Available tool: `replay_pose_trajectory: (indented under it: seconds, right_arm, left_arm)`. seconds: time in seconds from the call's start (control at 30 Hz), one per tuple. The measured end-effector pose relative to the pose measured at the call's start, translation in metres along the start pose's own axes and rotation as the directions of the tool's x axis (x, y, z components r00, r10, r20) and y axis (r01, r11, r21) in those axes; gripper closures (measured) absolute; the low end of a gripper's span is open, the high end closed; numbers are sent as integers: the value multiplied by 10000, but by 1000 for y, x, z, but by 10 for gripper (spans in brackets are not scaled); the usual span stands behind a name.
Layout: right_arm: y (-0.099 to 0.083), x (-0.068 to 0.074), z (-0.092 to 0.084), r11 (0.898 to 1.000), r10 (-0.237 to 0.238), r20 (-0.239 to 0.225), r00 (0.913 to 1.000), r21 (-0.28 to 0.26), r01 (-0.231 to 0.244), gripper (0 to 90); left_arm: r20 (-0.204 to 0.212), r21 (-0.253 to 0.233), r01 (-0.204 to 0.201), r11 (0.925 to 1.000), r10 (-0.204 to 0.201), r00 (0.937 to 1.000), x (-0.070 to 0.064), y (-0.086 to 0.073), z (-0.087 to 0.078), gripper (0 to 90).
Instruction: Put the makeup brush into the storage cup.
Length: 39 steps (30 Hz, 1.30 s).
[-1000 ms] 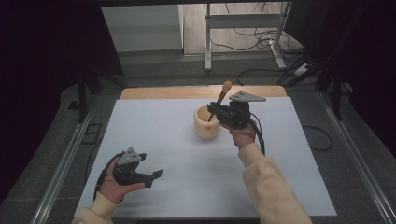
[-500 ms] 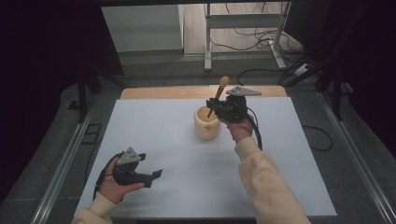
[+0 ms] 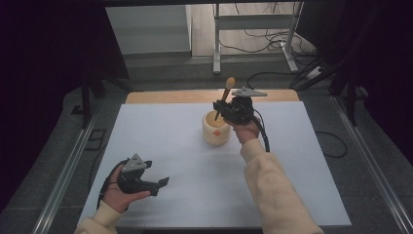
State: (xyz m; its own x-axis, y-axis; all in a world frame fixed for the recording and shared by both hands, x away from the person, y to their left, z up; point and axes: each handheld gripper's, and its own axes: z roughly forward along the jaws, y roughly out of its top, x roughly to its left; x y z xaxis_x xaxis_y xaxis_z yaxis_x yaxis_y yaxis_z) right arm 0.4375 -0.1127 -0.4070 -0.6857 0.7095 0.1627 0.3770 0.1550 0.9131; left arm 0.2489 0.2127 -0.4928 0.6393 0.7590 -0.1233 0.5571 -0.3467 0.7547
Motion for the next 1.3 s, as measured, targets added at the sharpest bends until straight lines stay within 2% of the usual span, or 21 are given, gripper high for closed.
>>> replay_pose_trajectory:
  seconds: [0.4, 0.87, 1.3]
  right_arm:
    - [-5, -6, 10, 9999, 13, 192, 9998, 165, -16, 780]
    - [-21, -12, 27, 9976, 12, 446, 9990, 690, -42, 777]
    - [-31, -16, 31, 9950, -38, 580, 9983, 998, -20, 777]
  left_arm:
    - [-17, 52, -70, 10000, 70, 10000, 0, 0, 1, 105]
    - [-64, 34, -127, 9999, 127, 9999, -1, 0, 0, 106]
    - [-22, 57, -187, 9998, 187, 9998, -2, 0, 1, 105]
